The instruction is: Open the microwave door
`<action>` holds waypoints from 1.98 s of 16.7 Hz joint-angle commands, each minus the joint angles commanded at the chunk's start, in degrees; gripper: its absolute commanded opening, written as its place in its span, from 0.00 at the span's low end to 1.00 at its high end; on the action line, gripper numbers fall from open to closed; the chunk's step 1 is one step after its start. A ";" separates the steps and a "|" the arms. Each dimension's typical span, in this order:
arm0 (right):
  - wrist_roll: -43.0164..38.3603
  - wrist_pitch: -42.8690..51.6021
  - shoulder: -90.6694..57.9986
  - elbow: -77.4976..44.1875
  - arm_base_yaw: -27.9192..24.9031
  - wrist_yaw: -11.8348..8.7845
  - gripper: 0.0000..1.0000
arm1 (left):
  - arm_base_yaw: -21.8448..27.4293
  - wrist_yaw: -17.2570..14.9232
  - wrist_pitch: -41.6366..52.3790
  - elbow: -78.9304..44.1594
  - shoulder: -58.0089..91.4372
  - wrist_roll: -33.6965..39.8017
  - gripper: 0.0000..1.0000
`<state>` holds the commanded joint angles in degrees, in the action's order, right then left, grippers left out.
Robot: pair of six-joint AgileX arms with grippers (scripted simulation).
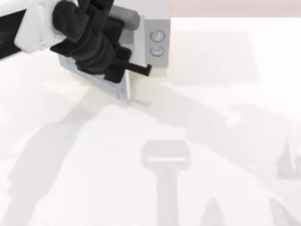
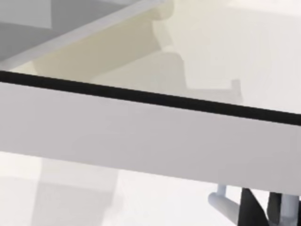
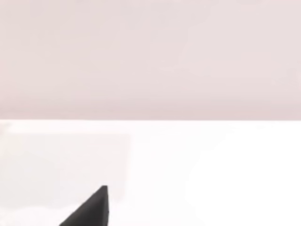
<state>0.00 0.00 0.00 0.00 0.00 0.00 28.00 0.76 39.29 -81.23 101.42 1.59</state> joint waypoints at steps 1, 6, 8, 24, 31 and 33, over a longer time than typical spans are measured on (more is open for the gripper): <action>0.00 0.00 0.00 0.00 0.00 0.00 1.00 | -0.41 -0.54 0.05 0.81 -0.43 -1.07 0.00; 0.00 0.00 0.00 0.00 0.00 0.00 1.00 | -2.08 -3.09 -0.36 3.52 -2.89 -5.81 0.00; 0.00 0.00 0.00 0.00 0.00 0.00 1.00 | -2.12 -3.15 -0.40 3.56 -2.97 -5.90 0.00; 0.00 0.00 0.00 0.00 0.00 0.00 1.00 | -2.12 -3.15 -0.40 3.56 -2.97 -5.90 0.00; 0.00 0.00 0.00 0.00 0.00 0.00 1.00 | -2.12 -3.15 -0.40 3.56 -2.97 -5.90 0.00; 0.00 0.00 0.00 0.00 0.00 0.00 1.00 | -1.95 -3.56 -0.40 3.82 -2.85 -5.90 0.00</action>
<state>0.00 0.00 0.00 0.00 0.00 0.00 26.05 -2.80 38.89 -77.41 98.58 -4.31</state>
